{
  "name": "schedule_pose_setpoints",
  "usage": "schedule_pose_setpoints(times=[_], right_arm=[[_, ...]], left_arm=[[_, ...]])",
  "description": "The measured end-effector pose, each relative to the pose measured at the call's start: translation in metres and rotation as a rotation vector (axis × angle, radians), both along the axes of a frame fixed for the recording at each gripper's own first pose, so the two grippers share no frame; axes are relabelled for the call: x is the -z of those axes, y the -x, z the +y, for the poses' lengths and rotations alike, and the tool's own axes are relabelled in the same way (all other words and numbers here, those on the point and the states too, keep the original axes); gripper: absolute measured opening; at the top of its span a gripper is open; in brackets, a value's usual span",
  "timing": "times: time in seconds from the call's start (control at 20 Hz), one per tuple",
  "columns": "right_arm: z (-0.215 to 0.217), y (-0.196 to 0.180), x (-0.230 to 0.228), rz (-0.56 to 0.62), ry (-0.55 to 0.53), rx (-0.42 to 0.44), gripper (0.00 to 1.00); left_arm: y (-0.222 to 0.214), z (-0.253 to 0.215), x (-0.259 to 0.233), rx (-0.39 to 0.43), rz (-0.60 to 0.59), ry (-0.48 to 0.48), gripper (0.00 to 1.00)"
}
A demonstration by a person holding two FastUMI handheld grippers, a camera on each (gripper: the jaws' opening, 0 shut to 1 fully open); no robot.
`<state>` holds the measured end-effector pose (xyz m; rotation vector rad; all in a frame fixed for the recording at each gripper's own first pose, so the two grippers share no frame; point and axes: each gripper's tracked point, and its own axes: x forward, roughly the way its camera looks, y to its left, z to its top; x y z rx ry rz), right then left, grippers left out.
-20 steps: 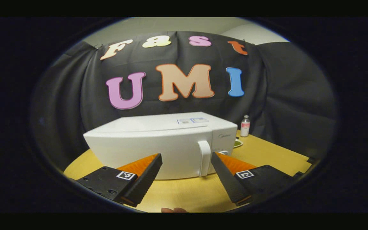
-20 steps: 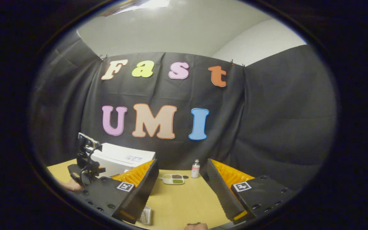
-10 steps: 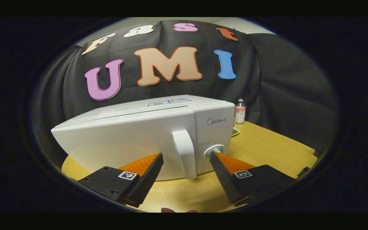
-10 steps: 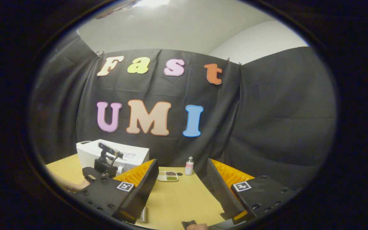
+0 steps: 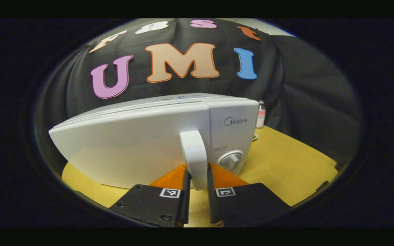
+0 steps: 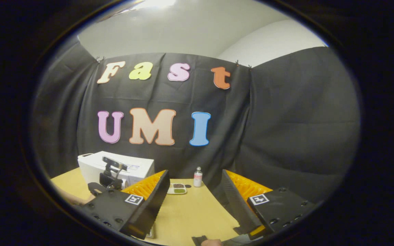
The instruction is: Open the microwave oven with the left hand, put the food in, and close the microwave oven.
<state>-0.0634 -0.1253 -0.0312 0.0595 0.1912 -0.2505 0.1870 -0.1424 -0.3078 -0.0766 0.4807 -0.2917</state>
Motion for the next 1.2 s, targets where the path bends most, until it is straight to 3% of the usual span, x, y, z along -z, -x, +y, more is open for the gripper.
schedule_pose_setpoints(times=[0.05, 0.3, 0.5, 0.55, 0.75, 0.85, 1.2], right_arm=[[-0.001, 0.000, -0.001, -0.001, -0.003, 0.002, 0.97], [0.003, 0.000, 0.003, 0.008, -0.011, -0.001, 0.97], [-0.001, 0.000, 0.010, 0.023, -0.005, 0.013, 0.96], [-0.001, -0.001, 0.012, 0.025, -0.015, 0.017, 0.97], [0.004, -0.010, 0.024, 0.044, -0.055, 0.014, 0.96], [0.010, -0.017, 0.039, 0.079, -0.055, -0.009, 0.96], [0.078, -0.031, 0.052, 0.091, -0.151, -0.136, 0.97]], left_arm=[[0.003, 0.000, -0.001, 0.011, 0.008, 0.011, 0.15], [0.002, 0.001, -0.001, 0.037, 0.026, 0.019, 0.00], [0.027, 0.003, 0.002, 0.063, 0.076, 0.015, 0.02], [0.043, 0.007, -0.009, 0.087, 0.015, 0.011, 0.01], [0.114, 0.036, -0.012, 0.102, 0.049, 0.038, 0.00], [0.144, 0.054, -0.013, 0.122, 0.057, 0.002, 0.01], [0.215, 0.133, -0.011, 0.021, 0.113, -0.050, 0.00]])
